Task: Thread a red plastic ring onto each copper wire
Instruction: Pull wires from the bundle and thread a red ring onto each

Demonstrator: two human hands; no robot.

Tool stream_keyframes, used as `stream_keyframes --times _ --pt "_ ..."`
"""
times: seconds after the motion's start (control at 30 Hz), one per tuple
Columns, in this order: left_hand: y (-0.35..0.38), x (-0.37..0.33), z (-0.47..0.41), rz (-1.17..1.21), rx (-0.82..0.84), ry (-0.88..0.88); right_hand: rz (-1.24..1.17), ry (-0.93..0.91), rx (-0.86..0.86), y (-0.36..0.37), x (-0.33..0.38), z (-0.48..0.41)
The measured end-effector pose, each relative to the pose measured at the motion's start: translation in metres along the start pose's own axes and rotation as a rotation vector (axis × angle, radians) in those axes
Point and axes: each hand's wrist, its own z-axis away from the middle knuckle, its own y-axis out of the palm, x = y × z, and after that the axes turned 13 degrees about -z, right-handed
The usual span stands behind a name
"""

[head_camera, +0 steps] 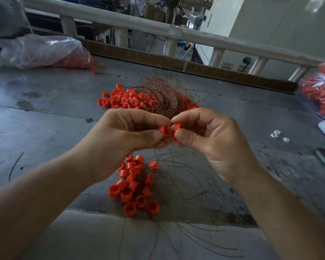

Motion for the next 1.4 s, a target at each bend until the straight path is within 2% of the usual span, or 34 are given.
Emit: stream_keyframes --times 0.33,0.57,0.97,1.4 --pt "0.0012 0.0006 -0.0005 -0.031 -0.017 0.012 0.021 -0.025 -0.03 0.0013 0.0009 0.0025" --pt "0.0024 0.0017 -0.0007 -0.126 -0.06 0.024 0.183 -0.137 -0.039 0.0092 -0.0017 0.0044" --pt "0.0018 0.0026 -0.0023 -0.164 -0.097 0.02 0.305 -0.213 -0.048 0.0067 -0.0046 0.0062" --pt "0.0061 0.002 0.0 -0.228 -0.084 0.05 0.35 -0.201 -0.095 0.0078 -0.0075 0.0058"
